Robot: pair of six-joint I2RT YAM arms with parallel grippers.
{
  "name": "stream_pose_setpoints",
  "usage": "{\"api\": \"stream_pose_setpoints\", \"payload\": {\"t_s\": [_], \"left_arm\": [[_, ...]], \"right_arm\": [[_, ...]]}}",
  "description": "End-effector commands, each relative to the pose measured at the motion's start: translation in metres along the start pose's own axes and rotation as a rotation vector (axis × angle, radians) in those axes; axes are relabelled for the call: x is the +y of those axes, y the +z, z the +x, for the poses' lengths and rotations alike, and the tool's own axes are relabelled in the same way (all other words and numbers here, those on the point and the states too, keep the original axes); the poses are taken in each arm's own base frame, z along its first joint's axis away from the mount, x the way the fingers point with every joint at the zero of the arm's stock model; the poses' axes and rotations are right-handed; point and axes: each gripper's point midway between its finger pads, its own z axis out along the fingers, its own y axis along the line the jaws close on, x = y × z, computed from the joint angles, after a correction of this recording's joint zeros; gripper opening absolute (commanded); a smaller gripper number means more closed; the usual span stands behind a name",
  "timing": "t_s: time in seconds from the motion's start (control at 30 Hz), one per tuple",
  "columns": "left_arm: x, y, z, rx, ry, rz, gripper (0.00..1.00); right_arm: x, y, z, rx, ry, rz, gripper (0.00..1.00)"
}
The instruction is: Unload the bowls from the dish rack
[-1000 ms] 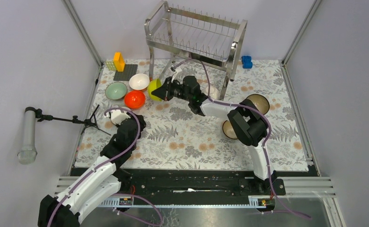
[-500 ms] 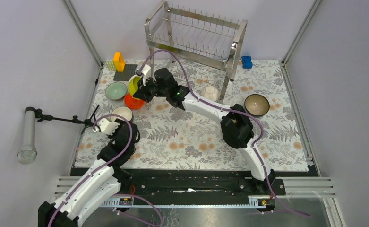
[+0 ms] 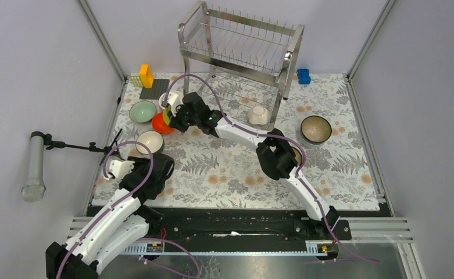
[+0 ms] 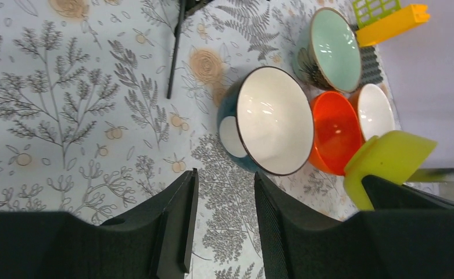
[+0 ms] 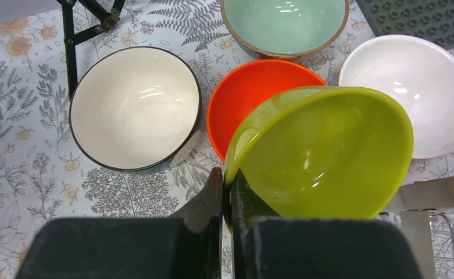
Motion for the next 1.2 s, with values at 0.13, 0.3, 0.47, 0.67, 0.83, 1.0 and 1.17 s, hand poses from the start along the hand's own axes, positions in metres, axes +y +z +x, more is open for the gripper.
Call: {"api": "stream_pose_setpoints", "payload": {"t_s": [0.13, 0.3, 0.47, 0.67, 0.83, 1.0, 1.17], "left_arm": [[-0.002, -0.002, -0.017, -0.065, -0.048, -0.022, 0.45], [-0.004, -0.005, -0.02, -0.07, -0.057, 0.004, 0.45], [-0.003, -0.006, -0.021, -0.069, -0.072, 0.014, 0.45], [-0.003, -0.006, -0.021, -0.07, -0.066, 0.012, 0.44], [-0.004, -0.006, -0.021, -0.071, -0.064, 0.013, 0.44], [-0.007, -0.006, -0.018, -0.066, -0.02, 0.016, 0.41], [-0.017, -0.007, -0.012, -0.044, 0.031, 0.03, 0.41]], "right_arm": [[0.021, 0.008, -0.043, -0.113, -0.206, -0.021, 0.1], [0.035, 0.013, -0.035, -0.094, -0.298, -0.043, 0.23], [0.038, 0.016, -0.034, -0.088, -0.335, -0.023, 0.33], [0.036, 0.009, -0.045, -0.11, -0.328, 0.015, 0.47], [0.032, -0.009, -0.059, -0.134, -0.281, 0.074, 0.49], [0.035, -0.035, -0.062, -0.152, -0.202, 0.105, 0.5], [0.033, -0.062, -0.054, -0.146, -0.079, 0.171, 0.53]]}}
